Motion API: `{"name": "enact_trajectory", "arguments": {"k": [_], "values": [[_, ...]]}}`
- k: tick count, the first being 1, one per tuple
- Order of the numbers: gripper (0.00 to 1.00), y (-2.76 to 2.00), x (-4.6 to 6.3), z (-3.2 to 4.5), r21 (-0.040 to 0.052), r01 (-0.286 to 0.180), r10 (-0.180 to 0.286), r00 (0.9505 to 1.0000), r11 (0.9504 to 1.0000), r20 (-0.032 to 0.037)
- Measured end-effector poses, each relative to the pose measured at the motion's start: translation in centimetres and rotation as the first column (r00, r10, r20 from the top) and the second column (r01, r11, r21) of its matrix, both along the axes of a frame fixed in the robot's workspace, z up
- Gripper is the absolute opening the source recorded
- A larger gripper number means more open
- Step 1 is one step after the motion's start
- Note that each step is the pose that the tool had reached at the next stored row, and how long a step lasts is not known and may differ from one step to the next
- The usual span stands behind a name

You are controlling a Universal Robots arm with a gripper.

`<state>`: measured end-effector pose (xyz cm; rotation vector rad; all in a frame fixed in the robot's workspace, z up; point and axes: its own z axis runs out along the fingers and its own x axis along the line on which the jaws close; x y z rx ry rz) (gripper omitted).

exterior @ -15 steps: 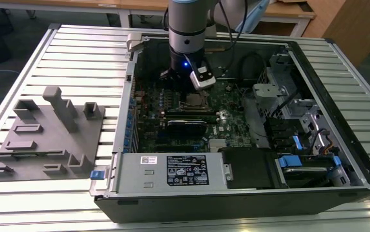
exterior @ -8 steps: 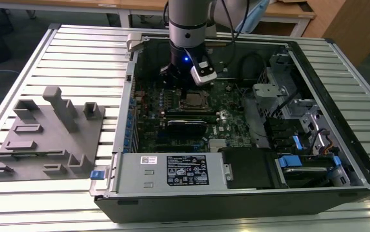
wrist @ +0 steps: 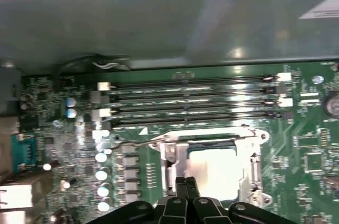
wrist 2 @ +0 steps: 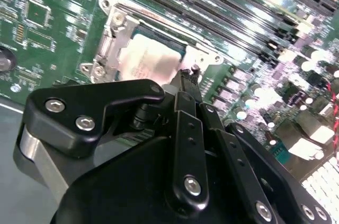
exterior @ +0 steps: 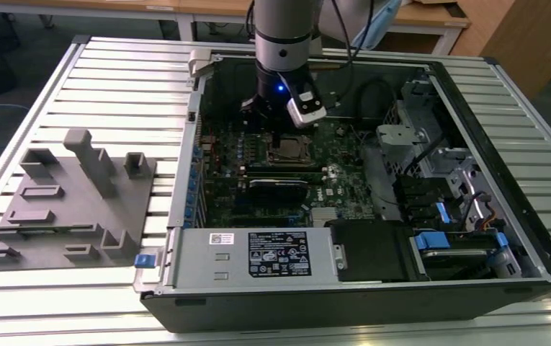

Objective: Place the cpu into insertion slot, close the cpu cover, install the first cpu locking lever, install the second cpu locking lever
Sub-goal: 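Close the cpu cover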

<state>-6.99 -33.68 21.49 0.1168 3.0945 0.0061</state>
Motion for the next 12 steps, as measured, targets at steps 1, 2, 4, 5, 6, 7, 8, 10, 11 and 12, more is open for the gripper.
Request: {"name": "enact_trajectory", "arguments": {"k": [1,2,4,5,6,7,8,10,11,12], "values": [[0.10,0.00,0.3,0.00,0.0000,0.000,0.000,1.0000,1.0000,0.0000],[0.10,0.00,0.6,0.00,-0.0001,0.000,0.000,1.0000,1.0000,0.0000],[0.10,0.00,1.3,-0.01,0.0000,0.000,0.000,1.0000,1.0000,0.0000],[0.10,0.00,1.6,-0.01,0.0000,0.000,0.000,1.0000,1.0000,0.0000],[0.10,0.00,1.9,0.00,-0.0001,0.000,0.000,1.0000,1.0000,0.0000],[0.10,0.00,2.2,-0.01,0.0000,0.000,0.000,1.0000,1.0000,0.0000],[0.10,0.00,2.5,-0.01,0.0000,0.000,0.000,1.0000,1.0000,0.0000],[0.10,-0.01,2.5,0.00,-0.0001,0.000,0.000,1.0000,1.0000,0.0000],[0.10,-0.01,2.5,-0.01,-0.0001,0.000,0.000,1.0000,1.0000,0.0000],[0.10,0.00,2.5,0.02,-0.0002,0.000,0.000,1.0000,1.0000,-0.0001]]}}
